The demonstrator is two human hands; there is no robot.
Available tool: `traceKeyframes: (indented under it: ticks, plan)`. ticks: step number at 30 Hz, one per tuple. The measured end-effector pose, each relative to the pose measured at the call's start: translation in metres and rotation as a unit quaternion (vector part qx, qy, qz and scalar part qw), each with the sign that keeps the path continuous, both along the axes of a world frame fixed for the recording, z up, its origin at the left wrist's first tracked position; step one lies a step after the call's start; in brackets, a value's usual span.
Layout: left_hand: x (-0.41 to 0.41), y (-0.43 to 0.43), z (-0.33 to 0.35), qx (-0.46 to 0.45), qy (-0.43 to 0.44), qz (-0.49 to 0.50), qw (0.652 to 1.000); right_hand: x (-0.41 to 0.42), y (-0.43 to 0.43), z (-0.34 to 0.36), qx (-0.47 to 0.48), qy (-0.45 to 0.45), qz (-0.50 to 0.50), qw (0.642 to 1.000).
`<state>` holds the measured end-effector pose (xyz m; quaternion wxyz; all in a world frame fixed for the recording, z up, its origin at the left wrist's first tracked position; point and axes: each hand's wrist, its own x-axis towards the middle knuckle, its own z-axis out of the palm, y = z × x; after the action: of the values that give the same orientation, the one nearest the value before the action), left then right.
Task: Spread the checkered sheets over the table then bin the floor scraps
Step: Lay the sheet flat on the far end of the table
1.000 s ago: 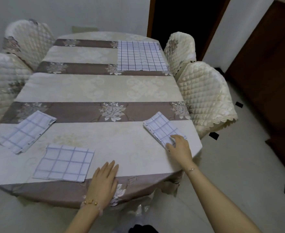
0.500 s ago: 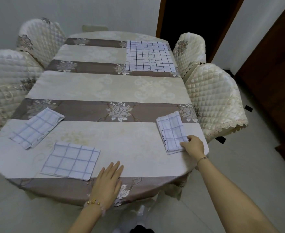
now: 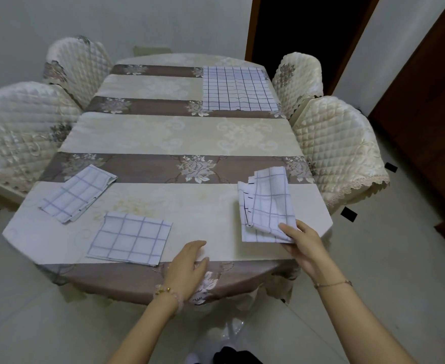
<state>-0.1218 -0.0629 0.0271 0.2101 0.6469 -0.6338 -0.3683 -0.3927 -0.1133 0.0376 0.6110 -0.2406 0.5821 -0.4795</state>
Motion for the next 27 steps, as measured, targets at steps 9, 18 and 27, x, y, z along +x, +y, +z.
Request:
traceKeyframes:
  ticks: [9,18,27]
  plan:
    - [-0.023,-0.001,0.042,0.224,0.541,0.174,0.792,0.071,0.053,0.017,0.008,-0.041,0.08,0.996]
    - [-0.011,0.003,0.041,0.162,0.488,0.245,0.822,0.106,0.069,0.027,-0.184,0.308,0.148,0.922]
    - [0.002,-0.007,0.042,0.164,0.538,0.207,0.801,0.123,0.054,0.022,-0.218,0.254,0.145,0.931]
